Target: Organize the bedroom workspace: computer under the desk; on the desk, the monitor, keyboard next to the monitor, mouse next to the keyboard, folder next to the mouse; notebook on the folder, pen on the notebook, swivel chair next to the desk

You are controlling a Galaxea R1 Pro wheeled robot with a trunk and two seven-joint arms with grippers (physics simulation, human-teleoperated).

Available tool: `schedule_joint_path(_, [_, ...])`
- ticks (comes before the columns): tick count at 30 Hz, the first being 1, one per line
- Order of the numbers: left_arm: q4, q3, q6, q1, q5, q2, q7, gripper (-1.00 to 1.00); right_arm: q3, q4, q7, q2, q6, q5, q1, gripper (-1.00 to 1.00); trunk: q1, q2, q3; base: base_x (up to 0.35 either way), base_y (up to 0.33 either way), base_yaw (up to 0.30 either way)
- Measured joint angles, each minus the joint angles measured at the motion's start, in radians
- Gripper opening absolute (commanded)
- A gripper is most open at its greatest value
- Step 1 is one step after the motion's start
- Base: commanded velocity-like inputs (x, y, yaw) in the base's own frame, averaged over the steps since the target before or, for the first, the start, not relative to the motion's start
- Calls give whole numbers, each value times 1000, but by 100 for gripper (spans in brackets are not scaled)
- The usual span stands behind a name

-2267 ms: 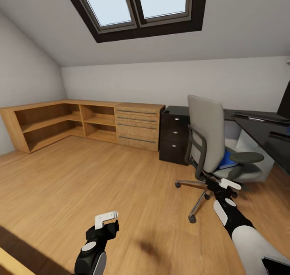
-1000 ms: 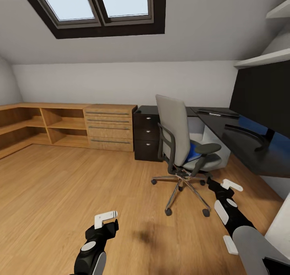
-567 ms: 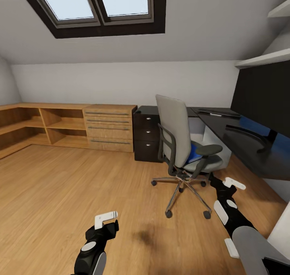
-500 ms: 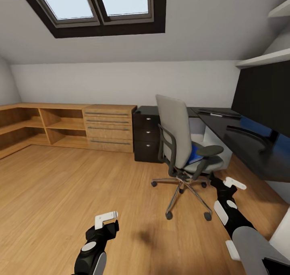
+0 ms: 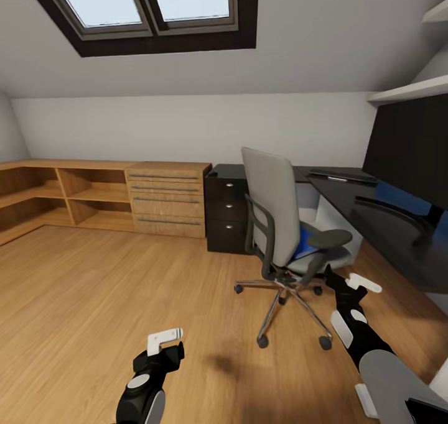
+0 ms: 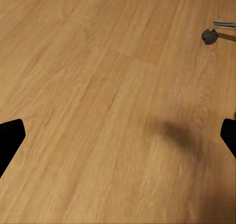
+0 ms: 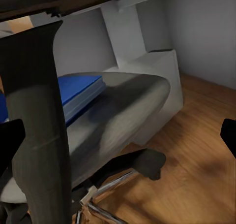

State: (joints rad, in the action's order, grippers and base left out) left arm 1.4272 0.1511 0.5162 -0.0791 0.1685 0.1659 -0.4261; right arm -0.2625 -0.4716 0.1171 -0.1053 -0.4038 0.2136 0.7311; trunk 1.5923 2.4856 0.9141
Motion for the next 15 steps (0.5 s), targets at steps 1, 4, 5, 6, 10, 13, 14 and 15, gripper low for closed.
schedule_joint_path(1, [-2, 0, 0, 0, 0, 0, 0, 100, 0, 0, 0, 0, 0, 0, 0, 100, 0, 0, 0, 63, 0, 0])
schedule_joint_path(4, [-5, 0, 0, 0, -1, 0, -1, 100, 0, 0, 0, 1, 0, 0, 0, 100, 0, 0, 0, 100, -5, 0])
schedule_joint_path(5, [-8, 1, 0, 0, -1, 0, -1, 100, 0, 0, 0, 1, 0, 0, 0, 100, 0, 0, 0, 218, -39, 0])
schedule_joint_path(6, [-15, 3, 0, 0, -1, 0, -2, 100, 0, 0, 0, 1, 0, 0, 0, 100, 0, 0, 0, 238, -48, 0])
schedule_joint_path(10, [-45, 17, 1, 0, -1, 0, -3, 100, -1, 0, 2, 1, 0, 0, 0, 100, 0, 0, 0, 173, -46, 0])
schedule_joint_path(13, [-63, 26, 0, 0, -2, 0, -3, 100, -1, 4, -1, -1, 0, 0, 0, 100, 0, 0, 0, 27, -7, 0])
schedule_joint_path(14, [-64, 27, 0, 0, -2, 0, -3, 100, -1, 11, -2, -2, 0, 0, 0, 100, 0, 0, 0, 12, -3, 0])
schedule_joint_path(15, [-65, 27, 0, 0, -2, 0, -3, 100, 0, 17, -3, -3, 0, 0, 0, 100, 0, 0, 0, 9, -3, 0])
